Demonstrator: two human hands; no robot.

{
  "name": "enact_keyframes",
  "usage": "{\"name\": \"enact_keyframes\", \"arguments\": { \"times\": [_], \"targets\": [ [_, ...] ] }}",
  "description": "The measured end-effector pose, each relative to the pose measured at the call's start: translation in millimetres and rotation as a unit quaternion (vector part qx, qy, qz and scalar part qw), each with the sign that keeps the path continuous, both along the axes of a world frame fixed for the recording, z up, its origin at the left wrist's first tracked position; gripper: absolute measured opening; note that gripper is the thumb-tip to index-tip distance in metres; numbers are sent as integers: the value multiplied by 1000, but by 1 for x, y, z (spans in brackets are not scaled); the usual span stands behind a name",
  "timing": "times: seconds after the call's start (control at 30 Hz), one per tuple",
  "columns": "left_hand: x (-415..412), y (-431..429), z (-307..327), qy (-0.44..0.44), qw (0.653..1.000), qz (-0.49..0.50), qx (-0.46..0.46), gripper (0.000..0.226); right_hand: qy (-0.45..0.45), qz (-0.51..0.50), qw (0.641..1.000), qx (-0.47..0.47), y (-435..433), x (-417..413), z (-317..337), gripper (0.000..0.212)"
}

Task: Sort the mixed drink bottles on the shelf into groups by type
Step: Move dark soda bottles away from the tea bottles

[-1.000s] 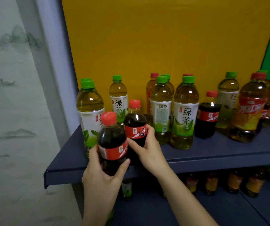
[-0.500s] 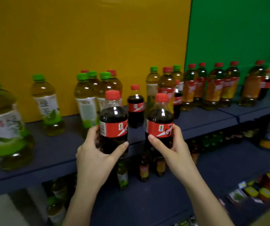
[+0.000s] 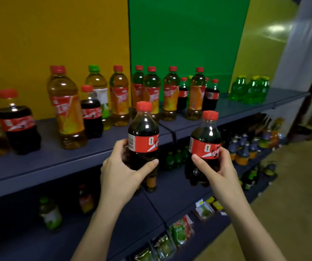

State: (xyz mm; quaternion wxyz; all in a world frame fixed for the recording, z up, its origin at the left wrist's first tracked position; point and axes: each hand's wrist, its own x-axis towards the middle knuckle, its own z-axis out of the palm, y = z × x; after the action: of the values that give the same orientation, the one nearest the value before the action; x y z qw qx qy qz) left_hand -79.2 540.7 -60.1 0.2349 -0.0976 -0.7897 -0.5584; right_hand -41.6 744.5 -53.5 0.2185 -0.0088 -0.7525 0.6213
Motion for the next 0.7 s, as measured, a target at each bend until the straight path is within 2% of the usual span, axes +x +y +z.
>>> {"name": "enact_keyframes", "arguments": {
  "times": [0.33,0.57,0.7],
  "targets": [
    [-90,143,10,6,998,-54,-9,67,10,-39,999,5,141,-71,-4,63],
    [-184,250,22,12,996,-86,-7,63,42,-57,997,25,235,-175,10,60],
    [-234,303,30,27,997,-68,-11,59,65,-49,996,28,282,-233,23,62]
  ]
}}
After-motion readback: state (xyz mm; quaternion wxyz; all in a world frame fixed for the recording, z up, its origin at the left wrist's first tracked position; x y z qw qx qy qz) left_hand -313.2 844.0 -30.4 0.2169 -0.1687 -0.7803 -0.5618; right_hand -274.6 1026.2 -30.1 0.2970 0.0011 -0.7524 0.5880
